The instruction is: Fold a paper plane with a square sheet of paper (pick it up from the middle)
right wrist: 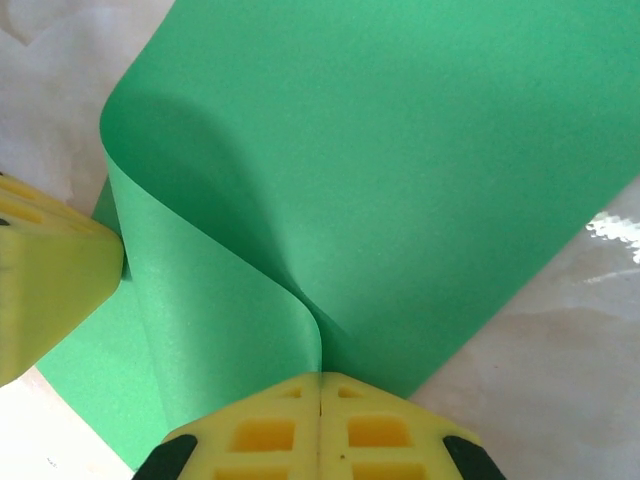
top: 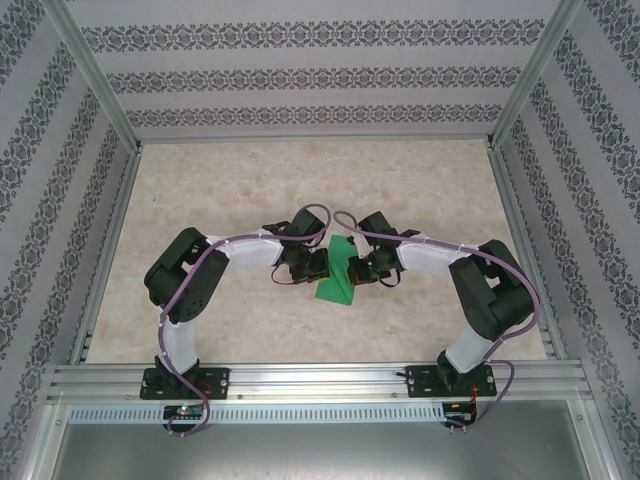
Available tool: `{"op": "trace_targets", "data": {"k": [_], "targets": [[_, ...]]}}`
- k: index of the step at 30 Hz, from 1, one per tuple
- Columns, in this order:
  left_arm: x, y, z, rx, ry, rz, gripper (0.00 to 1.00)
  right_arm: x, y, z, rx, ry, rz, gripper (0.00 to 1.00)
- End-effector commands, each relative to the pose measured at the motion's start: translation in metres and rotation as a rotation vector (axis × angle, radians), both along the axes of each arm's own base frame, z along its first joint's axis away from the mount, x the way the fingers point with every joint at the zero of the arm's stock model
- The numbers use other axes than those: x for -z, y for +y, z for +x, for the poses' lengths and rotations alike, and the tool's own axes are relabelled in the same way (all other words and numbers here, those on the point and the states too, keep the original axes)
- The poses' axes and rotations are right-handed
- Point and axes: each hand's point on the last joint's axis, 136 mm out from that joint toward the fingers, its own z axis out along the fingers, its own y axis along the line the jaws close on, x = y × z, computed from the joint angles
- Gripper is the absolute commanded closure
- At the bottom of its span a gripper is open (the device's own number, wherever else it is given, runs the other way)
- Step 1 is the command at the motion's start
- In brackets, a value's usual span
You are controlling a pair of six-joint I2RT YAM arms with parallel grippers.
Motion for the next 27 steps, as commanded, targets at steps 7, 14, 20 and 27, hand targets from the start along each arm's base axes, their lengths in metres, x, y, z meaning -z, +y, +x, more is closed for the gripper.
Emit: {"op": "trace_targets", "data": {"k": [7, 14, 20, 27], "targets": [[0.019, 0.016, -0.006, 0.012, 0.005, 0.125, 1.00, 0.011, -0.013, -0.003, 0.012, 0.012, -0.083, 0.97], [0.016, 0.022, -0.005, 0.008, -0.010, 0.149, 1.00, 0.015, -0.012, -0.004, 0.012, 0.023, -0.078, 0.97], [-0.010, 0.011, 0.004, -0.001, -0.067, 0.083, 0.98, 0.015, -0.010, -0.004, 0.006, 0.028, -0.066, 0.97], [-0.038, 0.000, 0.013, -0.030, -0.147, -0.026, 0.97, 0.015, -0.009, -0.005, 0.003, 0.030, -0.060, 0.97]]}}
